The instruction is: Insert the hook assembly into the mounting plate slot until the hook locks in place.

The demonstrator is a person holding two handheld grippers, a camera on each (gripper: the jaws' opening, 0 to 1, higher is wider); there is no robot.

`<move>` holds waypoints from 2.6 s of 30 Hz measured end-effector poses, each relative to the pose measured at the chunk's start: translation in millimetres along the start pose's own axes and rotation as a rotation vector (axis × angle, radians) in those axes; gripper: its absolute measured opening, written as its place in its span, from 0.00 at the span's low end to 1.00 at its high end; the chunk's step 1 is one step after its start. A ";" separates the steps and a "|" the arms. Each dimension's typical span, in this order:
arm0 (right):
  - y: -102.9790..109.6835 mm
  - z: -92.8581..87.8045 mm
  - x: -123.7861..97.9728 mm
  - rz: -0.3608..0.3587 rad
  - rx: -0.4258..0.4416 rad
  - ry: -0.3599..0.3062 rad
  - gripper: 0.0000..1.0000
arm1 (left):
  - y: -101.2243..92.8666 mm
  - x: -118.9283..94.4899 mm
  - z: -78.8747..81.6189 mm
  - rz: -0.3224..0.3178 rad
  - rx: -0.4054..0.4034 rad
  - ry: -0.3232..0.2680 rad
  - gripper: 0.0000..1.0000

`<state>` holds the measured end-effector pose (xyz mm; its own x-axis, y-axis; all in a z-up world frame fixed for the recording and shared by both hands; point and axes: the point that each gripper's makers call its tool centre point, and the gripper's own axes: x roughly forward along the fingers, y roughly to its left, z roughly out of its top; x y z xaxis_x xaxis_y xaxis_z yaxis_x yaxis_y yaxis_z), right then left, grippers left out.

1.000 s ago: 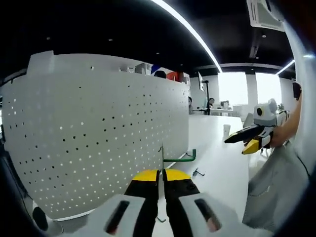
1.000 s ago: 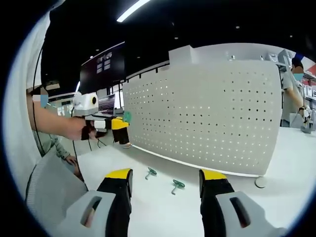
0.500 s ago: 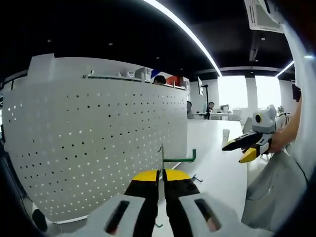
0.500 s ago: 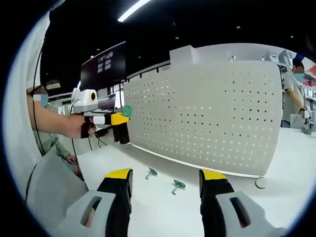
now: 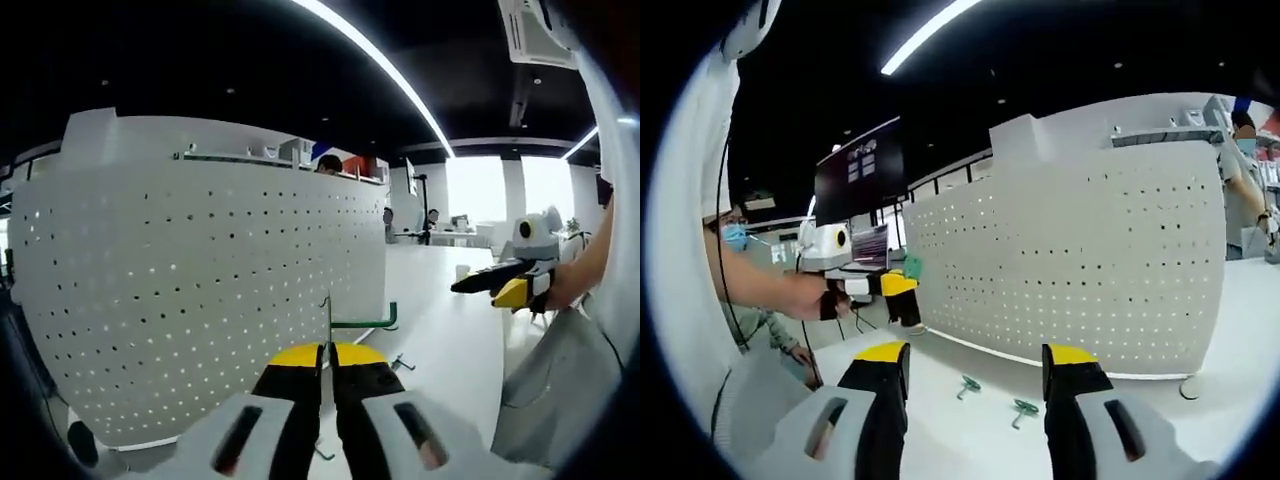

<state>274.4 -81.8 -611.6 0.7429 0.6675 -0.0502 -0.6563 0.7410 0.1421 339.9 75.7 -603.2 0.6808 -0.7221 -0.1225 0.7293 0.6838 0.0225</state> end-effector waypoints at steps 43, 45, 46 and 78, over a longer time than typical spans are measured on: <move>43.8 40.9 80.8 0.123 0.035 -0.121 0.21 | -24.8 17.3 12.5 -0.015 -0.022 -0.024 0.03; 44.5 40.7 82.2 0.127 0.038 -0.123 0.20 | -30.0 19.5 13.1 -0.025 -0.027 -0.025 0.03; 45.4 41.4 82.6 0.128 0.038 -0.123 0.20 | -32.3 20.8 13.5 -0.033 -0.030 -0.026 0.03; 44.6 45.8 95.2 0.110 0.053 -0.147 0.04 | -48.5 33.4 28.0 -0.058 -0.076 -0.076 0.03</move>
<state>321.8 11.4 -564.8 0.6805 0.7241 0.1125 -0.7300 0.6564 0.1903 329.2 15.5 -580.6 0.6427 -0.7647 -0.0459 0.7625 0.6443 -0.0584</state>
